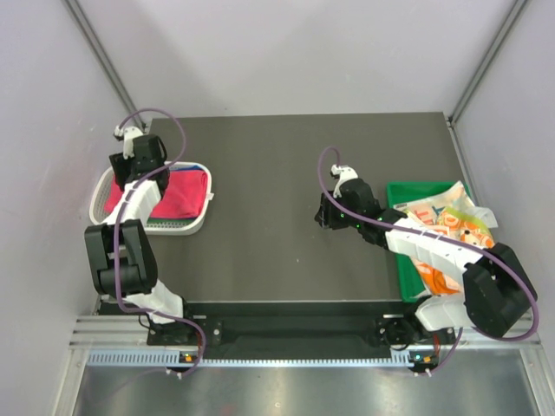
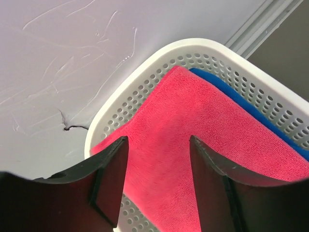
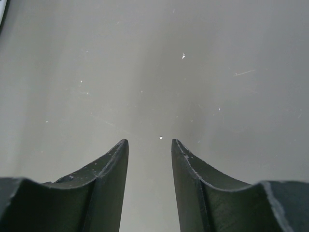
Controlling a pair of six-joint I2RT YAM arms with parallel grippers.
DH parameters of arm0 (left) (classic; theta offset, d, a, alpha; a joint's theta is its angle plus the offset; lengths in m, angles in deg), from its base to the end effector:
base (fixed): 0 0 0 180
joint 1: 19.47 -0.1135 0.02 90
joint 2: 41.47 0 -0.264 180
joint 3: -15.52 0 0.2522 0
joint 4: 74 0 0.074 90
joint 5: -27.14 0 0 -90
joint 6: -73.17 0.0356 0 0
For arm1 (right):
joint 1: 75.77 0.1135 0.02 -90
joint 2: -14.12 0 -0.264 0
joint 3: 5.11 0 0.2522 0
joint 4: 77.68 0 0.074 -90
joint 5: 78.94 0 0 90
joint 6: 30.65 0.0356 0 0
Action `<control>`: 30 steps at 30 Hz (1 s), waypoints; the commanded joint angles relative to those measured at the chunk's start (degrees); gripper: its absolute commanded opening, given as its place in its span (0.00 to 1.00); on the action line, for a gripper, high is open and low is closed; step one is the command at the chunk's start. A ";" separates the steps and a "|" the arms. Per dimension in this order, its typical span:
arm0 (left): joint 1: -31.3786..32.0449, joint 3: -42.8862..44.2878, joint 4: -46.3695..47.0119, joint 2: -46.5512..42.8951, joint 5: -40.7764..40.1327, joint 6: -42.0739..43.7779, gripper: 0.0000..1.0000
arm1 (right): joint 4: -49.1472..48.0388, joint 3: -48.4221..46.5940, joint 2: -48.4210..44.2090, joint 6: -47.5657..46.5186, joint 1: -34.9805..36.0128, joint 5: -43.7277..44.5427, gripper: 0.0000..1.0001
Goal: Fold and stack the towels
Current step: Neatly place the folded towel into the bin, then grab crumpled towel
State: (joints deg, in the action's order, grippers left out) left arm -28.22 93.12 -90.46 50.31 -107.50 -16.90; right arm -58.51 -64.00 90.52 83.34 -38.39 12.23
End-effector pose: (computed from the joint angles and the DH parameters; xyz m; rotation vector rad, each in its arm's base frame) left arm 0.3502 0.0792 0.2650 -0.6215 1.9617 0.9066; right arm 0.2280 0.1733 0.2288 -0.2532 2.2566 0.5619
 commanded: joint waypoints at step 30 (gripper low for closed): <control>46.10 -5.03 -20.94 -24.81 37.42 -23.92 0.66 | 30.18 1.16 -24.01 7.83 -20.02 26.35 0.68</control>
State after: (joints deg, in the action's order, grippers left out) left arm 16.52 88.83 -110.46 29.18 -74.76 -39.72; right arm -35.46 -65.83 68.82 89.33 -50.37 36.09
